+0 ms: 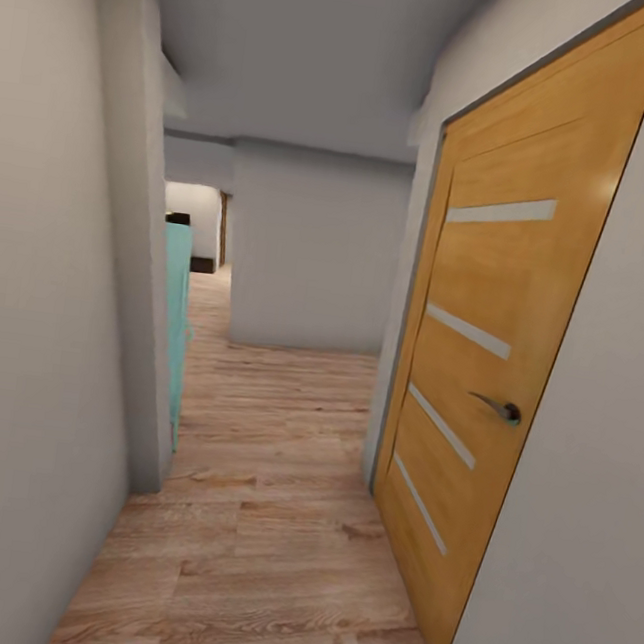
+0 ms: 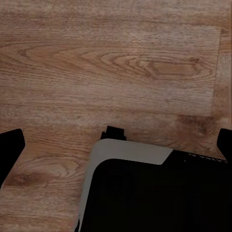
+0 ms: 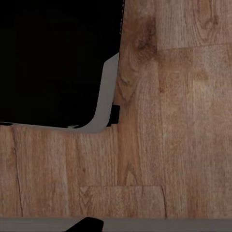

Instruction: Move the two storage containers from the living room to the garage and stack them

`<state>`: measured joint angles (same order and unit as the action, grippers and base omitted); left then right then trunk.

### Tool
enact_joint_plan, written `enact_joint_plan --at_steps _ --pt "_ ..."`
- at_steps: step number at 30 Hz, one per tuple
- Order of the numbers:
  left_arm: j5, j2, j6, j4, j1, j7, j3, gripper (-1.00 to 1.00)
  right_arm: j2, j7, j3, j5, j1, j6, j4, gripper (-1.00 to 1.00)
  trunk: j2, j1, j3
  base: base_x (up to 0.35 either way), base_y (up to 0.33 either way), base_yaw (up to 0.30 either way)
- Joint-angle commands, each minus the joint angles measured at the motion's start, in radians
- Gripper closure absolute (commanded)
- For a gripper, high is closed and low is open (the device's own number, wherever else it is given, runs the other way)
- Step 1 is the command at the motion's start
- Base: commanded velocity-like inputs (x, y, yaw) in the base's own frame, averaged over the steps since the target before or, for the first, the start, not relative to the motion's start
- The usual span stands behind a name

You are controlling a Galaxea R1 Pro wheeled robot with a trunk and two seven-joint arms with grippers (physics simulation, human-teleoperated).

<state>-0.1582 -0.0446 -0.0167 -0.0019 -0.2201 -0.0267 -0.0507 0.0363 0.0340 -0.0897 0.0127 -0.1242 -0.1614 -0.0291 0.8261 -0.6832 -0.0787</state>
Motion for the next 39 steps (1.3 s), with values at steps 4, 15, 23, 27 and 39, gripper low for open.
enact_joint_plan --at_steps 4,15,23,27,39 --pt "-0.004 0.0 -0.001 0.0 -0.001 -0.001 -0.004 -1.0 0.001 0.001 -0.008 0.002 -0.002 -0.006 -0.003 -1.0 0.001 -0.001 -0.002 0.321 0.0 0.004" --pt "-0.004 0.0 0.0 0.001 -0.001 -0.001 -0.004 -1.0 -0.003 0.003 -0.011 0.009 -0.002 0.0 -0.003 -1.0 0.001 -0.001 -0.002 0.322 0.0 0.029" --pt "-0.004 0.0 0.0 0.001 -0.001 -0.001 -0.004 -1.0 -0.002 0.001 -0.007 0.003 -0.002 -0.001 -0.003 -1.0 0.001 -0.001 -0.002 0.322 0.0 0.23" --pt "-0.004 0.0 0.0 0.001 -0.001 -0.001 -0.004 -1.0 0.001 0.002 -0.008 0.003 -0.002 -0.002 -0.003 -1.0 0.001 -0.001 -0.002 0.322 0.0 0.085" --pt "-0.004 0.0 0.0 0.0 -0.001 -0.001 -0.004 -1.0 0.006 0.002 -0.01 0.006 -0.002 -0.006 -0.003 -1.0 0.001 -0.001 -0.002 0.322 0.0 0.009"
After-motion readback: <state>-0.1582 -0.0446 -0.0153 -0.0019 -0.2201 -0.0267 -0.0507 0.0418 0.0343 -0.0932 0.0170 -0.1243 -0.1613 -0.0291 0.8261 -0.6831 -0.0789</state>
